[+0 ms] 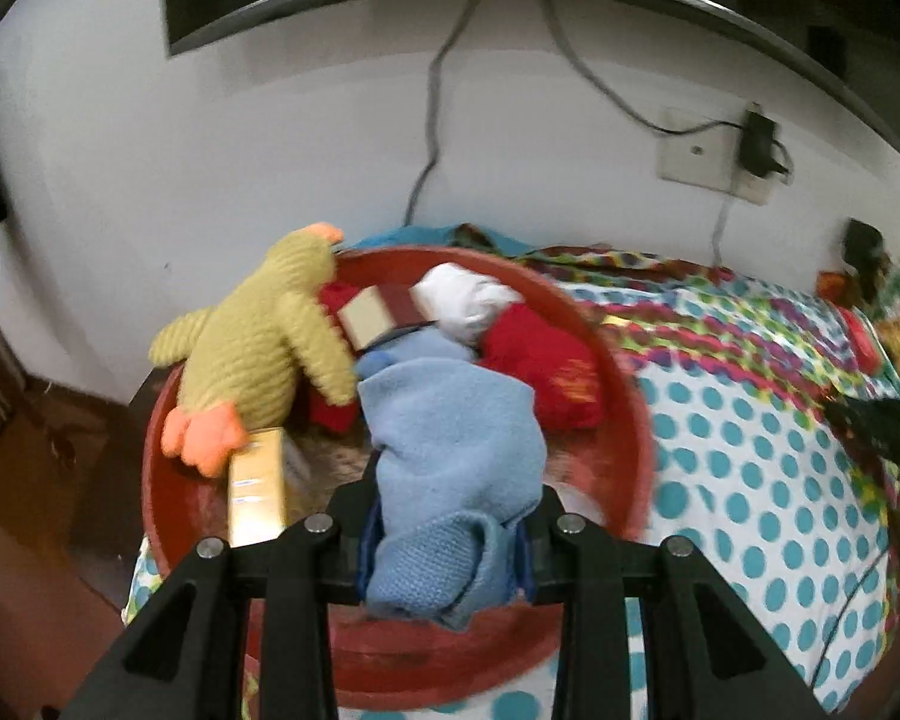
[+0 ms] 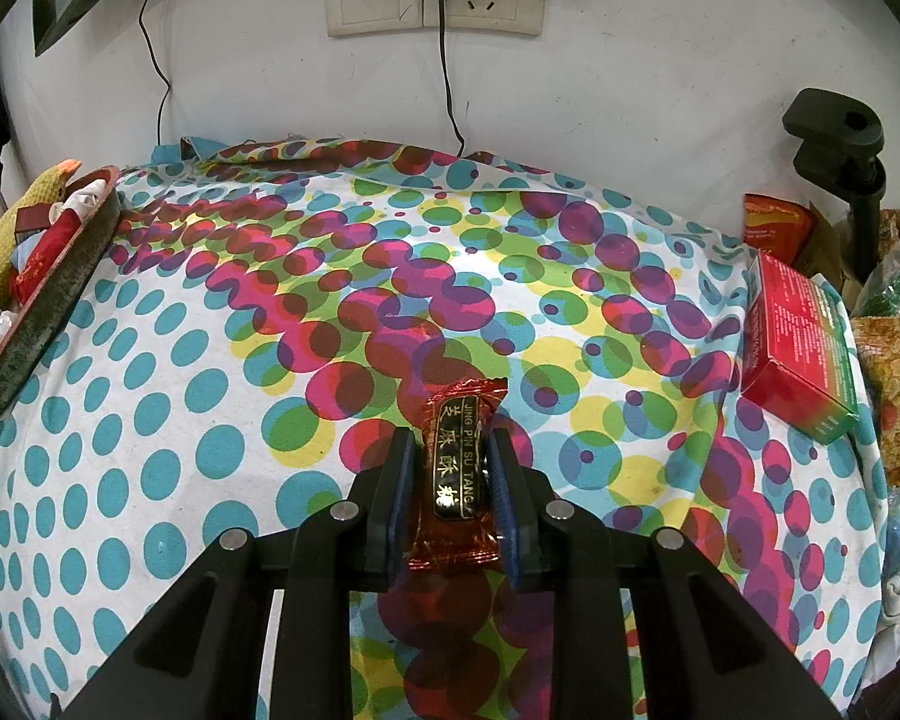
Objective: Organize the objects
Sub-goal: 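Carry the blue sock over the red tray with the left gripper, then lower the blue sock into the tray and open the left gripper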
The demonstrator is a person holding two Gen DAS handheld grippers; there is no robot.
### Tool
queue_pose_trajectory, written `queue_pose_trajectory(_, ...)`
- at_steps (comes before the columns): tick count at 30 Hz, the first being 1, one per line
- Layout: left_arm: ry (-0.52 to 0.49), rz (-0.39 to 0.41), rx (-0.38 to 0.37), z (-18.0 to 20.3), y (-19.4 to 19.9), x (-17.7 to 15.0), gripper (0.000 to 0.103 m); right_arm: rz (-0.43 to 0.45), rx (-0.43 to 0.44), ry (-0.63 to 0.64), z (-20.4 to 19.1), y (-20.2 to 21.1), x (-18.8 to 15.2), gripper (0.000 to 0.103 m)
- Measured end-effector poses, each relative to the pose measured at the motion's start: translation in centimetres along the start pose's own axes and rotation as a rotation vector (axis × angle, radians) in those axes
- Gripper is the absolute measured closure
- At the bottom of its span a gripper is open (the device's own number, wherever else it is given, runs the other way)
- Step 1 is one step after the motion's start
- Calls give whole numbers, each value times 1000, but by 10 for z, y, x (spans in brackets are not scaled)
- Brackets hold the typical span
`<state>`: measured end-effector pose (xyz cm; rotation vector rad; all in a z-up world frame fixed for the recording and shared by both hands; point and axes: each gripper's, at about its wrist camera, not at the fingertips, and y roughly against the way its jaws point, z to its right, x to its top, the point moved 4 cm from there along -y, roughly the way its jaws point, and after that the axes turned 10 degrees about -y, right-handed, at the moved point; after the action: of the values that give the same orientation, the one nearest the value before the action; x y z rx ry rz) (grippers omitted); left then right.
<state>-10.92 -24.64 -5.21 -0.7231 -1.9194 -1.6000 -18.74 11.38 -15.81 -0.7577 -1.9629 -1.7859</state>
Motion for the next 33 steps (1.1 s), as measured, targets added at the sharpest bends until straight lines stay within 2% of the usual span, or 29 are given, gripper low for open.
queue_pose_trajectory(3, 20, -6, 35, -16, -8, 4, 69, 1, -5, -4, 0, 0, 0, 79)
queue_pose_trajectory(9, 58, -47, 8, -29, -33, 11, 67, 1, -9, -8, 0, 0, 0, 79)
queue_pose_trajectory(12, 81, -60, -19, -30, -46, 10, 67, 1, -11, -10, -1, -1, 0, 79)
queue_pose_trajectory(22, 70, -88, 3, -23, -70, 4, 66, 3, -19, -16, -1, -1, 0, 79)
queue_pose_trajectory(27, 38, -118, 58, -21, -73, 0, 59, 4, -22, -18, -3, -2, 0, 79)
queue_pose_trajectory(28, 32, -125, 40, -19, -74, -2, 53, 4, -25, -19, -3, -2, 0, 78)
queue_pose_trajectory(30, 40, -118, 4, -19, -73, -5, 50, 4, -29, -19, -1, -1, 0, 77)
queue_pose_trajectory(33, 38, -96, 9, -18, -68, -5, 43, 5, -32, -19, -2, -1, 0, 76)
